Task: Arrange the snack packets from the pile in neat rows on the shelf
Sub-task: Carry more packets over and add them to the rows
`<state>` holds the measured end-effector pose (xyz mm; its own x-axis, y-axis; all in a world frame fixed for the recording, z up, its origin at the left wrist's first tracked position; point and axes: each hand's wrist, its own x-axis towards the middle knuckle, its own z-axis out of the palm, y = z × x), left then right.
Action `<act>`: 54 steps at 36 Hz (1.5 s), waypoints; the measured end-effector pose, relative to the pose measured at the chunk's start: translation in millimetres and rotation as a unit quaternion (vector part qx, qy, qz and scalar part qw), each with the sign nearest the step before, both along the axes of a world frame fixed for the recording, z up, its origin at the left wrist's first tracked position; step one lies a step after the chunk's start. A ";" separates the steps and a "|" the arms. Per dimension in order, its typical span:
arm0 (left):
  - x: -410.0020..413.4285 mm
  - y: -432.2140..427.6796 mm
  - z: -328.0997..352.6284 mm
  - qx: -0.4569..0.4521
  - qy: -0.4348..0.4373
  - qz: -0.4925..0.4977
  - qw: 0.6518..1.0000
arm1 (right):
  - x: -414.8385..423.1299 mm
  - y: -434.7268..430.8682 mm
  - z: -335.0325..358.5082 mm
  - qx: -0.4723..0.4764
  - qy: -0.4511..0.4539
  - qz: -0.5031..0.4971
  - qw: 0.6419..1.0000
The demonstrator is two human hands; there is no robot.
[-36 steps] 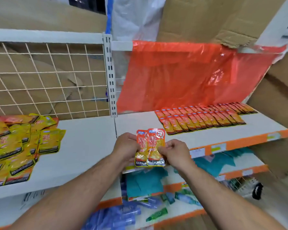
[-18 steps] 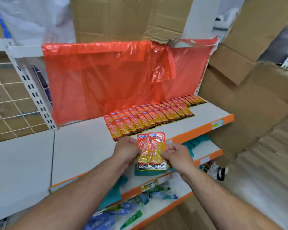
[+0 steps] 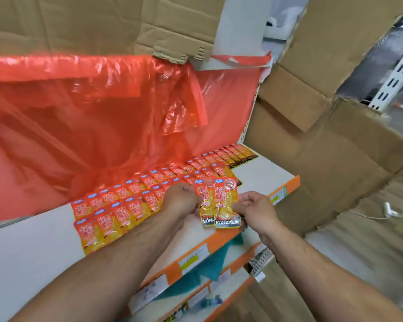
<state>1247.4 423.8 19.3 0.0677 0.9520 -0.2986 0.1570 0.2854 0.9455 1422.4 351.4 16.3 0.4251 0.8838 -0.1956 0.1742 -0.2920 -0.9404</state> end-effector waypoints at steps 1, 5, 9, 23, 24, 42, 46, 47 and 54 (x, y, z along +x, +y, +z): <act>5.3 8.7 -1.4 0.003 0.000 -0.002 1.000 | 4.9 7.4 -0.7 0.002 0.004 -0.005 1.000; 24.9 32.2 -8.7 -0.008 -0.004 -0.007 1.000 | 23.0 29.5 -4.3 -0.005 0.019 -0.014 1.000; 49.5 54.1 -10.9 0.003 -0.007 0.004 1.000 | 48.3 53.7 -3.1 -0.002 0.024 -0.009 1.000; 162.2 111.1 -34.6 0.037 0.125 0.114 0.985 | 171.1 141.6 -16.4 -0.020 -0.008 0.104 0.994; 168.0 113.9 -34.8 0.039 0.147 0.124 0.981 | 178.7 146.9 -17.1 -0.019 -0.009 0.110 0.994; 205.6 126.4 -42.4 0.064 0.358 0.166 0.917 | 227.5 192.2 -44.1 -0.068 -0.008 0.208 0.976; 207.4 127.0 -44.2 0.068 0.384 0.155 0.908 | 228.7 193.5 -46.5 -0.074 -0.002 0.211 0.975; 207.4 127.1 -44.9 0.069 0.389 0.154 0.906 | 228.9 193.4 -46.7 -0.075 -0.001 0.211 0.974; 207.7 129.7 -47.6 0.085 0.411 0.130 0.898 | 230.2 196.6 -45.9 -0.085 0.000 0.209 0.974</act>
<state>1455.2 553.5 -28.3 -0.3399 0.9404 0.0057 0.7718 0.2755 0.5731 1652.7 548.1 -29.7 0.0349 0.9344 -0.3545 0.3105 -0.3473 -0.8849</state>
